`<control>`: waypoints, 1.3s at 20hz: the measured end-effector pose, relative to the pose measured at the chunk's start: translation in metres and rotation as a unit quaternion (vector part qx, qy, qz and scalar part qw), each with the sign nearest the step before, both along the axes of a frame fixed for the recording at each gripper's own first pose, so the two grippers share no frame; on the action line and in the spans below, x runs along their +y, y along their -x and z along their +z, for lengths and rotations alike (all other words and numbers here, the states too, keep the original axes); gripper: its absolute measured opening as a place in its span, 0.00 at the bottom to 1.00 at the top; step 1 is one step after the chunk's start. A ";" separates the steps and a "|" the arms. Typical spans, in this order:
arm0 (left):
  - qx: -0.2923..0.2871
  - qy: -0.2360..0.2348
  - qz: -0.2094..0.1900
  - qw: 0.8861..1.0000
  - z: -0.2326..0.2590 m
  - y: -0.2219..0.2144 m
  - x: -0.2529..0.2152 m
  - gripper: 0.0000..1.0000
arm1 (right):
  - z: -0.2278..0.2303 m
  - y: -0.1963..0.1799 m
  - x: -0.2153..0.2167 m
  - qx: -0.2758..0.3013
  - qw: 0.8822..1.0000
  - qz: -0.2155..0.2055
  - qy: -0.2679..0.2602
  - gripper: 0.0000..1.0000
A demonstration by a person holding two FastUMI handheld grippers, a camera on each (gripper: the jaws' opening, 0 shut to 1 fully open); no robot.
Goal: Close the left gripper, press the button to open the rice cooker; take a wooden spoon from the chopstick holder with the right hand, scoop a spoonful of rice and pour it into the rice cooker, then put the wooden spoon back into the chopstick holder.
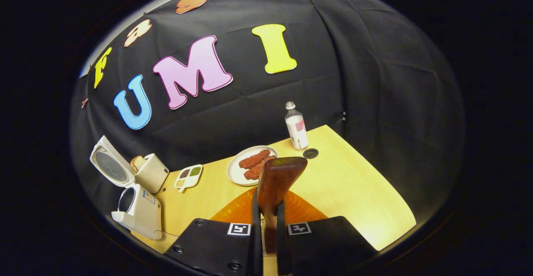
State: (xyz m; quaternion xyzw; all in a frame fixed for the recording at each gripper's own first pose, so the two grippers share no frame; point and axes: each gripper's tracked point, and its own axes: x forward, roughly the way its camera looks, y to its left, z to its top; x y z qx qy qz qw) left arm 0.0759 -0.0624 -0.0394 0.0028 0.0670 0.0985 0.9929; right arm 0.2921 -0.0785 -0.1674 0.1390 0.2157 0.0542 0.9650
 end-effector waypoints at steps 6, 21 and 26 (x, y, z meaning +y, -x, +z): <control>0.009 0.007 -0.001 1.000 -0.005 0.006 -0.011 0.95 | -0.024 -0.003 -0.001 0.023 0.999 -0.023 -0.036 0.19; -0.063 0.026 0.021 0.997 0.088 -0.010 0.081 0.95 | -0.001 0.080 -0.056 0.014 0.996 -0.088 0.015 0.99; -0.089 -0.035 0.025 0.995 0.166 -0.051 0.135 0.95 | -0.002 0.122 -0.082 0.028 0.991 -0.129 0.025 0.99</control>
